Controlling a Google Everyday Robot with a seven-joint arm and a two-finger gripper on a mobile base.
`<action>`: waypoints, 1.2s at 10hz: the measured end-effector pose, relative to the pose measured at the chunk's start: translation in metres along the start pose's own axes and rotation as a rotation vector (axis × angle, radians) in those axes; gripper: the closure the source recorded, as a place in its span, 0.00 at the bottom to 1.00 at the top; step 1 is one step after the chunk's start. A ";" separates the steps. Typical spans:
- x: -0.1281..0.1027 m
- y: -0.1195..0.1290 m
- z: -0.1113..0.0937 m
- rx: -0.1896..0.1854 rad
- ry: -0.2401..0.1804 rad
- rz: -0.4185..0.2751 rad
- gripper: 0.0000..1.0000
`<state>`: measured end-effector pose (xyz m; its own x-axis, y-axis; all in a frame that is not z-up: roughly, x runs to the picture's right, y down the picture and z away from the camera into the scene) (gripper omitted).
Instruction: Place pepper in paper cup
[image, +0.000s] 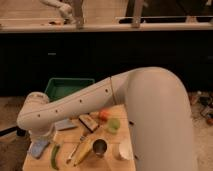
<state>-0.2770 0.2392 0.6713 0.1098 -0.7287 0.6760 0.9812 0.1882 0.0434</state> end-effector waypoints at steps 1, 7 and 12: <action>0.000 0.000 0.006 -0.016 -0.014 -0.009 0.20; -0.001 0.007 0.039 -0.073 -0.116 -0.030 0.20; 0.007 0.026 0.059 -0.096 -0.167 -0.019 0.20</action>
<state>-0.2604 0.2783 0.7205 0.0711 -0.6107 0.7886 0.9943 0.1063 -0.0074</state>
